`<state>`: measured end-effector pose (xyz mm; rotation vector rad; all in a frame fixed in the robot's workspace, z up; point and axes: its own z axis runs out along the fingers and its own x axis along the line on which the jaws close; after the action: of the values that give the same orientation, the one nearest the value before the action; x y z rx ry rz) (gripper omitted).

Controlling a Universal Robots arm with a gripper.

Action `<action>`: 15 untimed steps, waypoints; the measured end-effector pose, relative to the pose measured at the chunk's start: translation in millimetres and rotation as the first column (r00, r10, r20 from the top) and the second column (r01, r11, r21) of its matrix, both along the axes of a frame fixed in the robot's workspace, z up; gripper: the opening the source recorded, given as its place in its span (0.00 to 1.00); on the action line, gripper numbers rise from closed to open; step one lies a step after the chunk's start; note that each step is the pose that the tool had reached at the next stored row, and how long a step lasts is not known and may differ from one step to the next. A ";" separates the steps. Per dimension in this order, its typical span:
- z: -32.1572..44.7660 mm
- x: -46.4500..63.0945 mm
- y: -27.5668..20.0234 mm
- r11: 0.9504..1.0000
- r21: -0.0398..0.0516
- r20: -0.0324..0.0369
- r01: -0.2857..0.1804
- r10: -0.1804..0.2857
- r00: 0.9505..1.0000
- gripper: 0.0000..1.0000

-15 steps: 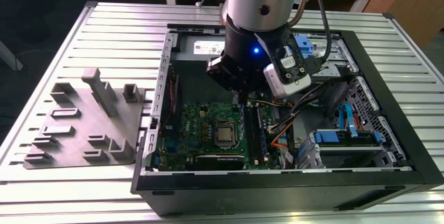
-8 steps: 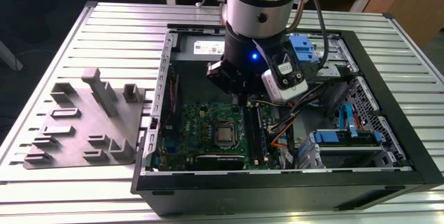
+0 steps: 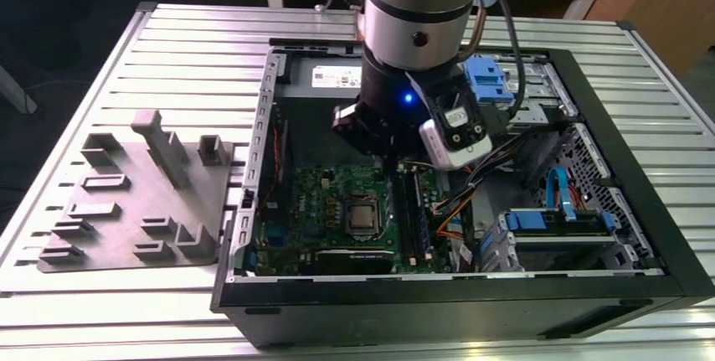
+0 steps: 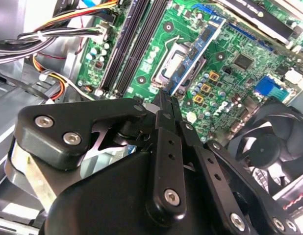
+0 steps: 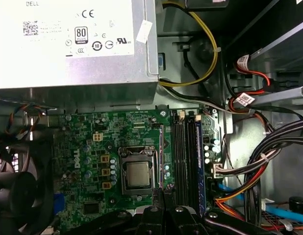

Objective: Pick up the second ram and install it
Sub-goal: 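Insert the second ram into the second slot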

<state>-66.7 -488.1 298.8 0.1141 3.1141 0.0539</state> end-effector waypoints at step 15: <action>-8.7 2.2 0.0 1.000 0.000 0.000 0.000 0.000 1.000 0.08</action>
<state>-64.5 -488.0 290.1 0.1142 3.1141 0.0541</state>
